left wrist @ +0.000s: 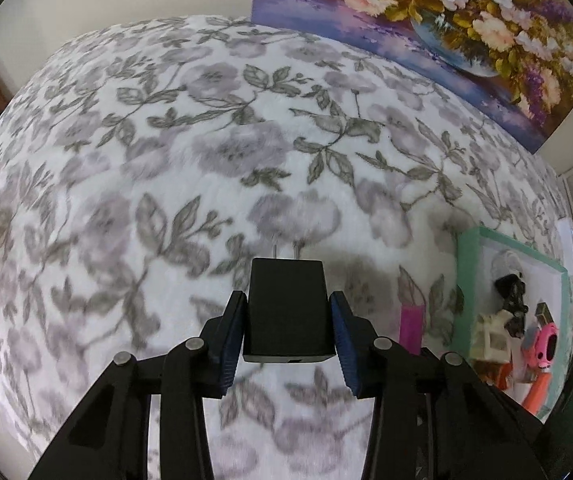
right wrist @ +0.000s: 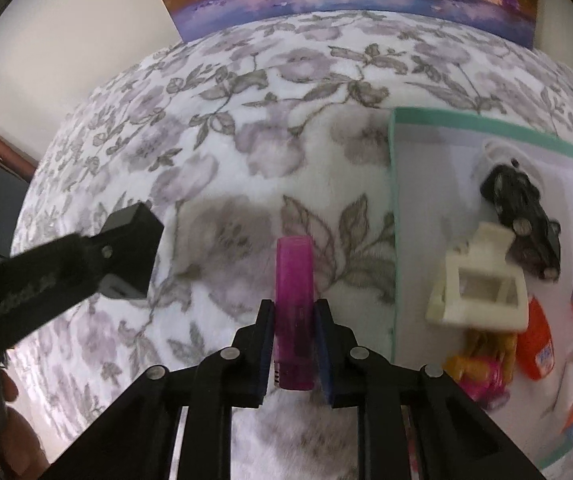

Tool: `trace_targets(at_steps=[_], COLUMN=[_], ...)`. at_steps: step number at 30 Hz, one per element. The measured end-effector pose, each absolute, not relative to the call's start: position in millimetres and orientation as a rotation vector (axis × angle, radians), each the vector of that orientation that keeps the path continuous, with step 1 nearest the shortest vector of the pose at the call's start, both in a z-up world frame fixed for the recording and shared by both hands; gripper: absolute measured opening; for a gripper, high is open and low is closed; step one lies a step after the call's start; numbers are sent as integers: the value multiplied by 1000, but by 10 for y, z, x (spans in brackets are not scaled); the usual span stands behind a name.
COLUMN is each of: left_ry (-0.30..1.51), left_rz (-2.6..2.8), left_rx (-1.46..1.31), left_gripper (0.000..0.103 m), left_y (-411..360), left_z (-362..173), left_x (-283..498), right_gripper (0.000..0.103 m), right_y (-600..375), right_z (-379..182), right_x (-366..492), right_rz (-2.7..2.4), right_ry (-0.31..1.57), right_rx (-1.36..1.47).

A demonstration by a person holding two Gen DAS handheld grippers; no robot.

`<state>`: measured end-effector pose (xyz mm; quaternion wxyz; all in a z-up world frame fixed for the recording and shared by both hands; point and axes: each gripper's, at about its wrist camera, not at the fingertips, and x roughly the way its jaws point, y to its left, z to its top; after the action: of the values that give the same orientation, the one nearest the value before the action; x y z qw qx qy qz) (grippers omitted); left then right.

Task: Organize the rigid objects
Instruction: 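Carry purple stick with right tool while left tool carries charger to tray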

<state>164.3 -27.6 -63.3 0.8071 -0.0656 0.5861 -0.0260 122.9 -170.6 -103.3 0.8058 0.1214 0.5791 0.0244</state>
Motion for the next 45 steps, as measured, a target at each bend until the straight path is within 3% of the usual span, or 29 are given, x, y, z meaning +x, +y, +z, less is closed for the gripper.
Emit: trace_targets(at_steps=[16,26,45], left_ry=[1119,1132,1183], left_rz=[-172,-279,-389], left_rx=[-98,-9,109], left_gripper=[44,44,44], left_y=[-849,-1506,-2165], left_z=[-57,-189,-503], left_x=[1045,835,776], right_gripper=[21,21,22], right_y=[-2372,-3057,-3377], right_z=[-399,-293,-450], right_x=[623,412,432], right_rz=[-55,-184,-217], right_ry=[1057,1001,1043], right_rx=[400,447,432])
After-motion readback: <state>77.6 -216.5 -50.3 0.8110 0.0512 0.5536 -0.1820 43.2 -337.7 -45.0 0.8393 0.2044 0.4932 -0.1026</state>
